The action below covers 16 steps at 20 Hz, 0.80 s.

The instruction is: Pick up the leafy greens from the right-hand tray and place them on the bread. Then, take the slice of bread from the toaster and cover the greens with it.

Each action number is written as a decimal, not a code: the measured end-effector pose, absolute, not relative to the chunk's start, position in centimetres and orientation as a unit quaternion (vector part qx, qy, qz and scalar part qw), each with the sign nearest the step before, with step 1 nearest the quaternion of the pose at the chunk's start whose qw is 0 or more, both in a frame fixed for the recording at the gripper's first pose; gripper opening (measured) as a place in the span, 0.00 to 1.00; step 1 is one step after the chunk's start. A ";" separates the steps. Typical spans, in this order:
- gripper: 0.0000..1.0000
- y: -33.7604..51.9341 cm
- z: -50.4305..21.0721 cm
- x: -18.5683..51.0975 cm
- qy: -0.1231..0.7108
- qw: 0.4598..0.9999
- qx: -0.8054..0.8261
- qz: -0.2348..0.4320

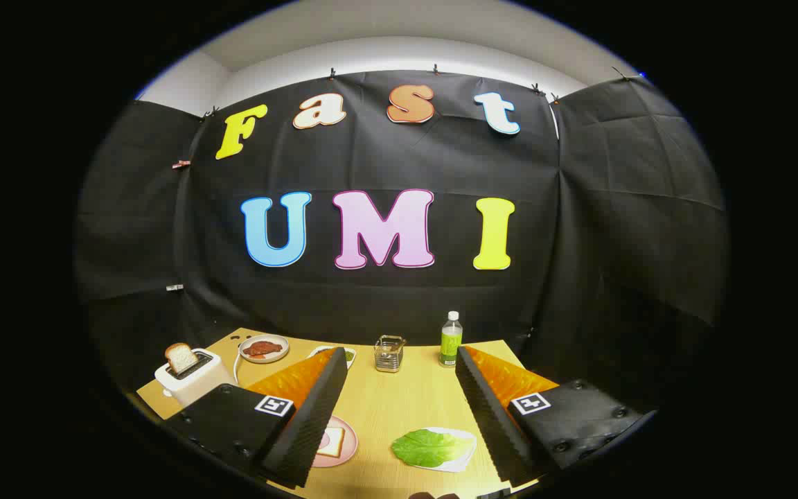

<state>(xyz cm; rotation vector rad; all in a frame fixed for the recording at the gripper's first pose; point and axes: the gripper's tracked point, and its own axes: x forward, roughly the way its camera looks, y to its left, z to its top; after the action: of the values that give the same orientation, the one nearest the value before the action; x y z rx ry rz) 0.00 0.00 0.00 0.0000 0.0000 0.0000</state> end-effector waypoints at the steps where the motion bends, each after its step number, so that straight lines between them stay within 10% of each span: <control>1: 0.98 0.4 0.1 0.1 -0.004 1.000 0.005 0.006; 16: 0.98 -0.6 -0.8 0.3 -0.004 1.000 0.002 0.013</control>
<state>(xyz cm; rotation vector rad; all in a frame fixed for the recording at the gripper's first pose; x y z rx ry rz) 0.34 -0.62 -0.85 0.0032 -0.0079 0.0265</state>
